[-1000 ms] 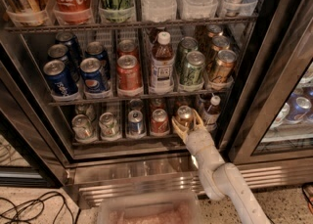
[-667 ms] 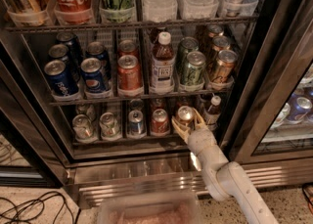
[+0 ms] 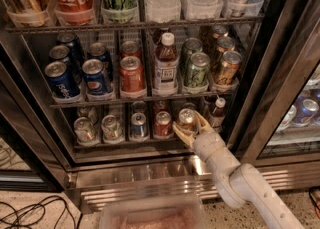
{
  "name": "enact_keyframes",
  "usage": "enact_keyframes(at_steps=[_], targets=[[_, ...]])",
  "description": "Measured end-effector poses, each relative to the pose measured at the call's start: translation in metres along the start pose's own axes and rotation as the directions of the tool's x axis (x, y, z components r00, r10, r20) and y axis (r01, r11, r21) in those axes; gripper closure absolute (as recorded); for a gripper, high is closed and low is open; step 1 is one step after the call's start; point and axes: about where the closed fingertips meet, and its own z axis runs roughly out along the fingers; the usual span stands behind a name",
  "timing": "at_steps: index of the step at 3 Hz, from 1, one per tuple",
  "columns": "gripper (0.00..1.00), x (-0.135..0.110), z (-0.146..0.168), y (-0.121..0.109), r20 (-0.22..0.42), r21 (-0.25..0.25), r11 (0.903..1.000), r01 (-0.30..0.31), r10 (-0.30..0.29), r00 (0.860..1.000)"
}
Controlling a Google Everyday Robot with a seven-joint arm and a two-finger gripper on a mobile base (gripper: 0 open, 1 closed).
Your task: Pick orange can from bottom shelf of fridge
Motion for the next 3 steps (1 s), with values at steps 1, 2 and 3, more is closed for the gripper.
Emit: enact_keyframes(at_steps=[1, 2, 3], targets=[[1.00, -0.018, -0.017, 0.014, -0.017, -0.064, 0.9975, -0.029, 0.028, 0.999], [1.00, -0.034, -0.038, 0.036, -0.035, -0.165, 0.9834, -0.076, 0.071, 0.997], [1.00, -0.046, -0.061, 0.063, -0.058, -0.296, 0.9432, -0.150, 0.139, 0.989]])
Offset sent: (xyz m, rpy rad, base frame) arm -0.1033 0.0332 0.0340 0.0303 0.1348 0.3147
